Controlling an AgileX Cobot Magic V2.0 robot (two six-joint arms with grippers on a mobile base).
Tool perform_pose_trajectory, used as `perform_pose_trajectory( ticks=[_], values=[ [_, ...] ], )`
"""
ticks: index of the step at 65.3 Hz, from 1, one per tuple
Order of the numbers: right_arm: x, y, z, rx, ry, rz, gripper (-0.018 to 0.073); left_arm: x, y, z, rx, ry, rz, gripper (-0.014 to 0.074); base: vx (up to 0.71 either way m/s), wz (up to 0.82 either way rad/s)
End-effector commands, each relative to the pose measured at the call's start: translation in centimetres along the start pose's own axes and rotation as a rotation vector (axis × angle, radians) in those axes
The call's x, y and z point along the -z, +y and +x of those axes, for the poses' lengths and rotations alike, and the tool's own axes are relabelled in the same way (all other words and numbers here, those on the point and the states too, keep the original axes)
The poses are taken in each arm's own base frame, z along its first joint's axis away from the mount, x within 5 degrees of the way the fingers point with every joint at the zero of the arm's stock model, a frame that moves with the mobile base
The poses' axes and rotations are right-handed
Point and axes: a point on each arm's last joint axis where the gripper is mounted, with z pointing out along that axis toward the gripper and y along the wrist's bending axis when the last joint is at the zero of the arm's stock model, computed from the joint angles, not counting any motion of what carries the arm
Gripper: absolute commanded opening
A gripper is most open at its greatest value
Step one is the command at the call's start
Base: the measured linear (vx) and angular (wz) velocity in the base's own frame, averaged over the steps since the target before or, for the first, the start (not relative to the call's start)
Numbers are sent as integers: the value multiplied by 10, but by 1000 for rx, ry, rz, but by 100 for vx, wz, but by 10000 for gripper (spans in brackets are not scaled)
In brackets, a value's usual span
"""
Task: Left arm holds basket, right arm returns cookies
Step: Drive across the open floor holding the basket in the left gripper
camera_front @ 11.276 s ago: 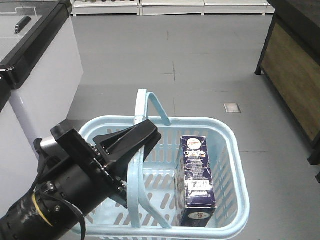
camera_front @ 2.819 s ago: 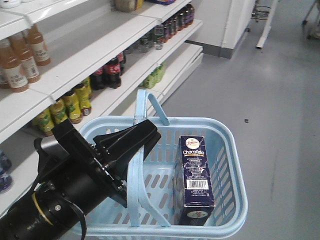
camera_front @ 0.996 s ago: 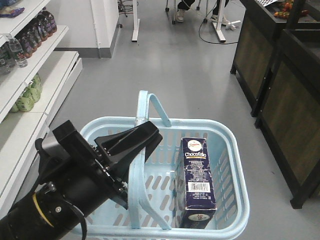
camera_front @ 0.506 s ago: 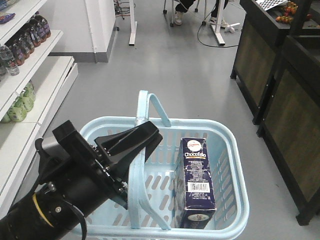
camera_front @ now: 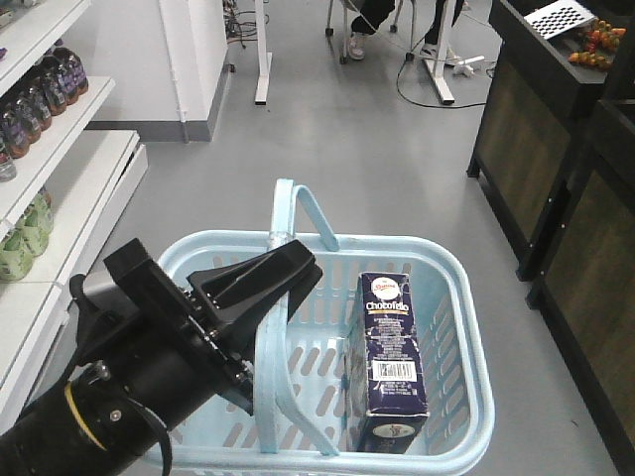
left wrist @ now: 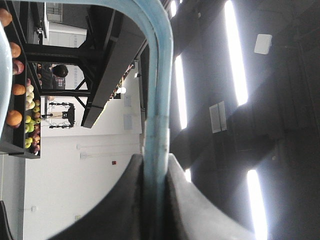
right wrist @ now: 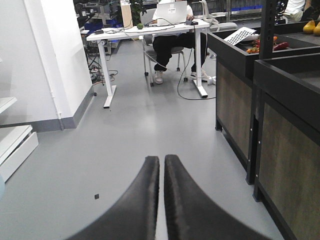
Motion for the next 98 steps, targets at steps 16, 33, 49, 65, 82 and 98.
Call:
perform_pose_trajectory(
  ticks=[16, 33, 49, 65, 82, 98],
  values=[
    [0, 0, -1, 16, -65, -2, -3, -3, -27, 6, 4, 34, 193, 0, 40, -3],
    [0, 0, -1, 16, -66, -3, -3, -3, -27, 6, 4, 34, 193, 0, 41, -1],
    [0, 0, -1, 16, -66, -3, -3, -3, -27, 6, 4, 34, 193, 0, 42, 3],
    [0, 0, -1, 16, -66, -3, -3, -3, -27, 6, 5, 33, 193, 0, 42, 5],
    [0, 0, -1, 16, -66, -3, -3, -3, -27, 6, 5, 33, 193, 0, 41, 4],
    [0, 0, -1, 16, -66, -3, -3, -3, -27, 6, 5, 33, 193, 0, 40, 5]
  ],
)
